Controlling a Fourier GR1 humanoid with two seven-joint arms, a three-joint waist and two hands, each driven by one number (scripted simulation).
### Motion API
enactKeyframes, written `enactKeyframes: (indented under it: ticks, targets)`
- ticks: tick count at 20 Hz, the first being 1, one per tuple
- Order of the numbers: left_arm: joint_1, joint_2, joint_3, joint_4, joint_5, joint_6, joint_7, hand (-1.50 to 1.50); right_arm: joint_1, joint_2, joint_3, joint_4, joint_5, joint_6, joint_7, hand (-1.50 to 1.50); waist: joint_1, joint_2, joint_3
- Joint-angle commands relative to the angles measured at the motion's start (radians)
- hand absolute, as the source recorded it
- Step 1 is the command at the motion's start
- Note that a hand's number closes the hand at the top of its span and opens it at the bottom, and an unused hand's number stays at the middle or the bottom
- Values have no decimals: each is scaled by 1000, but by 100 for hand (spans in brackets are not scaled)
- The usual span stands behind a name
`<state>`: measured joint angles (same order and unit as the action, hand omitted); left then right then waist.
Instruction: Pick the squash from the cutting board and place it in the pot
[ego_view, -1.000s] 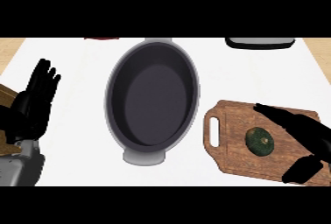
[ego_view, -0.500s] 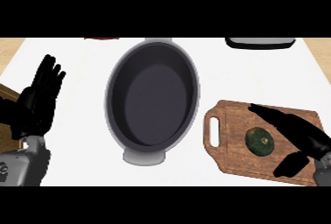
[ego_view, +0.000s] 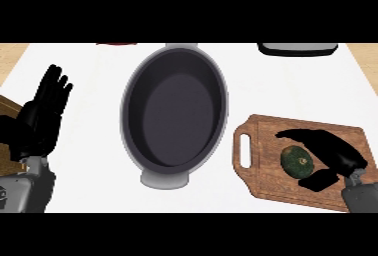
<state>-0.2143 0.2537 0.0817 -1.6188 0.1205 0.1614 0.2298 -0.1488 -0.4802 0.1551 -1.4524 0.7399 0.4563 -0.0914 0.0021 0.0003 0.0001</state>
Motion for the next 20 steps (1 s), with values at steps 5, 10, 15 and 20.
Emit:
enactKeyframes:
  ticks: [5, 10, 15, 20]
  targets:
    - [-15, -38, 13, 69, -32, -14, -72, 0, -22, 16, 10, 84, 110, -73, -162, 150, -3, 0, 0]
    - [6, -39, -1, -21, -30, -7, -6, 0, -31, 250, 138, -9, 187, -75, 103, 150, 7, -1, -1]
    - [-19, -33, -22, -9, -24, -33, 11, 0, -92, 470, 263, -4, 211, -70, 326, 150, 98, 10, -6]
    - [-42, -44, -42, 3, -23, -43, 7, 0, -168, 477, 374, -6, 186, -164, 560, 150, 126, 10, -4]
